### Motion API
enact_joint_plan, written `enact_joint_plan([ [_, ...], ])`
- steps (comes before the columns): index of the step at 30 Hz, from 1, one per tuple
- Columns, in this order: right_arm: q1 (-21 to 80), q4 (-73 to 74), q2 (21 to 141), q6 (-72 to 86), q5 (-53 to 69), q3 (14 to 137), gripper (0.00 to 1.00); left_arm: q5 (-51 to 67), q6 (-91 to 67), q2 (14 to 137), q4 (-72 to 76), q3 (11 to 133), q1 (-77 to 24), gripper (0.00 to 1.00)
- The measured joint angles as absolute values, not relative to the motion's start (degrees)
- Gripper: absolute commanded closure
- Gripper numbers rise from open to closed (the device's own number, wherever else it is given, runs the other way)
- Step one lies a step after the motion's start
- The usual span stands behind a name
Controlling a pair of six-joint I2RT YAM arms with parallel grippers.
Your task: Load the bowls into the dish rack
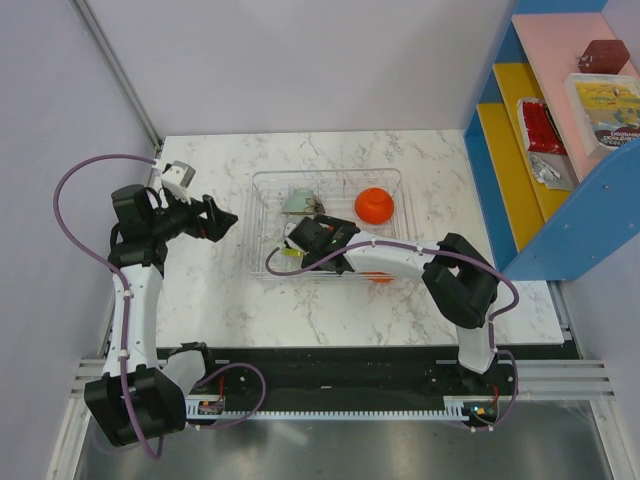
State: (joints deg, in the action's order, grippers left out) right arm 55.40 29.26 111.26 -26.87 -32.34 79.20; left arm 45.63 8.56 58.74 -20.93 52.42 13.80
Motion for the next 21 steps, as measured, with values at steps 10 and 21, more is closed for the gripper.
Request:
enact_joint_plan([
  [10, 54.57, 31.44, 110.67, -27.14, -28.73, 80.47, 0.02, 45.58, 8.56, 58.74, -20.93, 52.42, 13.80, 0.00],
  [21, 52.99, 40.97, 104.31, -27.22, -14.52, 86.59, 0.02, 45.56, 8.56, 58.70, -20.93, 52.42, 13.80, 0.00],
])
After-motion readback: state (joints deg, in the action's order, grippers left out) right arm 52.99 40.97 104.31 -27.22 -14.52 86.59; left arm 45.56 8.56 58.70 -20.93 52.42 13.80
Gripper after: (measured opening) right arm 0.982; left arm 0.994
